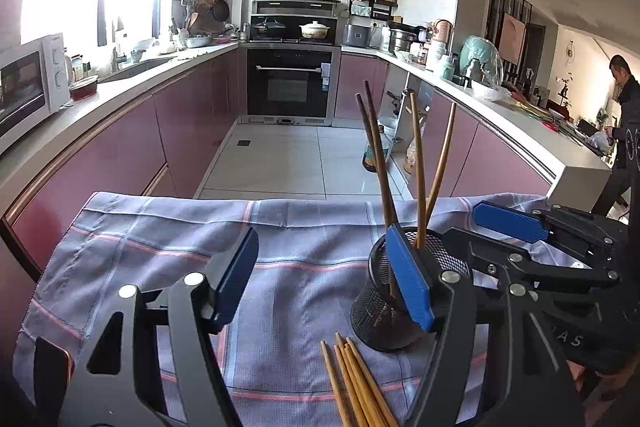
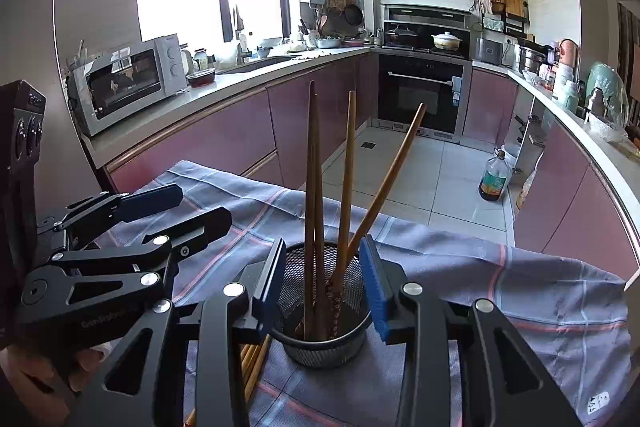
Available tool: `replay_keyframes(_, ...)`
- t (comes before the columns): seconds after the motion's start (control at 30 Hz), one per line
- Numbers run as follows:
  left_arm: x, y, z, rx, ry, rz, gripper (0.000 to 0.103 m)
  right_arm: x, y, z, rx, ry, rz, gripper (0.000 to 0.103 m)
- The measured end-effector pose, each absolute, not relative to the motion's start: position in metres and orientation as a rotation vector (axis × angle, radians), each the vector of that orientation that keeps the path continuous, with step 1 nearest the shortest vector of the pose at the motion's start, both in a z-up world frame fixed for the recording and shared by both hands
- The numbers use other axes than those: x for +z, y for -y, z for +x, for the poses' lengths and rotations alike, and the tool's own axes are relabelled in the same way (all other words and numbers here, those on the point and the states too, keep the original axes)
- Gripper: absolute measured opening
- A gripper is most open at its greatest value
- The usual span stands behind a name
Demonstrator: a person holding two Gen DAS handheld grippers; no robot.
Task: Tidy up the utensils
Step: 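Withdraw both tools from the cup back toward the chopstick bundle, then position both open tools over the chopstick bundle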
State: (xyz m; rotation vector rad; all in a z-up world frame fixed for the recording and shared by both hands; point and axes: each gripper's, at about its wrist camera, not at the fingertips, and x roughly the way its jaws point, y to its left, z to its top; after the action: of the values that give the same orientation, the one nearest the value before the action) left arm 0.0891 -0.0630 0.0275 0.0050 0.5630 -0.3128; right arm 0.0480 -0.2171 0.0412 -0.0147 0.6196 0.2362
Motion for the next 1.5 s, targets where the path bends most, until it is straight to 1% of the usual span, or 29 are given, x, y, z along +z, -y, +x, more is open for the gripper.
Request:
replay_keyframes(0.17, 0.024, 0.049, 0.074, -0.270, -0.537, 0.017, 0.075, 0.042, 0.211, 0.033, 0.250, -0.596, -0.033, 0.043)
replay_keyframes(0.27, 0.016, 0.041, 0.066, -0.262, -0.542, 0.028, 0.075, 0.038, 0.203, 0.025, 0.268, -0.598, -0.057, 0.046)
replay_keyframes(0.6, -0.018, 0.023, 0.047, -0.269, -0.622, 0.027, 0.074, 0.019, 0.187, 0.003, 0.341, -0.634, -0.081, 0.046)
replay_keyframes(0.77, -0.038, 0.023, 0.040, -0.267, -0.674, 0.021, 0.073, 0.000, 0.174, -0.001, 0.374, -0.694, -0.104, 0.046)
replay_keyframes(1.0, -0.067, 0.025, 0.036, -0.265, -0.743, 0.045, 0.071, -0.029, 0.166, 0.005, 0.394, -0.796, -0.089, 0.034)
replay_keyframes(1.03, -0.069, 0.025, 0.037, -0.264, -0.750, 0.046, 0.070, -0.033, 0.167, 0.007, 0.393, -0.814, -0.083, 0.032)
replay_keyframes(1.07, -0.073, 0.025, 0.037, -0.264, -0.758, 0.048, 0.070, -0.037, 0.167, 0.008, 0.392, -0.828, -0.079, 0.026)
replay_keyframes(1.1, -0.075, 0.025, 0.036, -0.266, -0.762, 0.050, 0.070, -0.041, 0.167, 0.009, 0.395, -0.843, -0.073, 0.024)
replay_keyframes(1.3, -0.087, 0.028, 0.033, -0.276, -0.794, 0.068, 0.068, -0.061, 0.169, 0.011, 0.399, -0.906, -0.044, 0.017)
replay_keyframes(1.5, -0.093, 0.035, 0.029, -0.295, -0.814, 0.084, 0.066, -0.070, 0.168, 0.013, 0.404, -0.941, -0.027, 0.014)
